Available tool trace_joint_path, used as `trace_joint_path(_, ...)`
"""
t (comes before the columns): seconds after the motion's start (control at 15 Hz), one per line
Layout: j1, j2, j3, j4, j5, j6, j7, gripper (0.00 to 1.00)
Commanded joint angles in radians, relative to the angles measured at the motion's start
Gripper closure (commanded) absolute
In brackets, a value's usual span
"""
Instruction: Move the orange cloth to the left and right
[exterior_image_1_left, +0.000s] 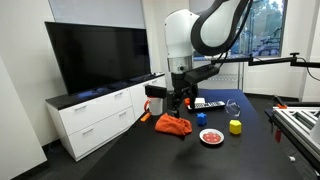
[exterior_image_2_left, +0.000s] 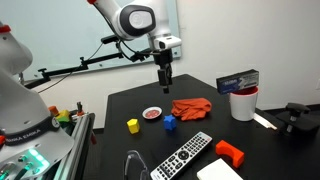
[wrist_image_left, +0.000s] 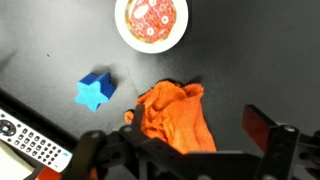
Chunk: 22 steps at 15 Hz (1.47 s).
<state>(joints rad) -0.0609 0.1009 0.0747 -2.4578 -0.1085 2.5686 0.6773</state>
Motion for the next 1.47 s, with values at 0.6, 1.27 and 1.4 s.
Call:
trace_joint_path(0.6,0.148,0.319,-0.231,0.245,0.000,0.137,0.061,0.27)
trace_joint_path(1.27,0.216,0.340,-0.284,0.243,0.001,0.144,0.059,0.93)
trace_joint_path(1.4,0.225,0.335,-0.280,0.223,-0.005,0.156,0.052,1.00)
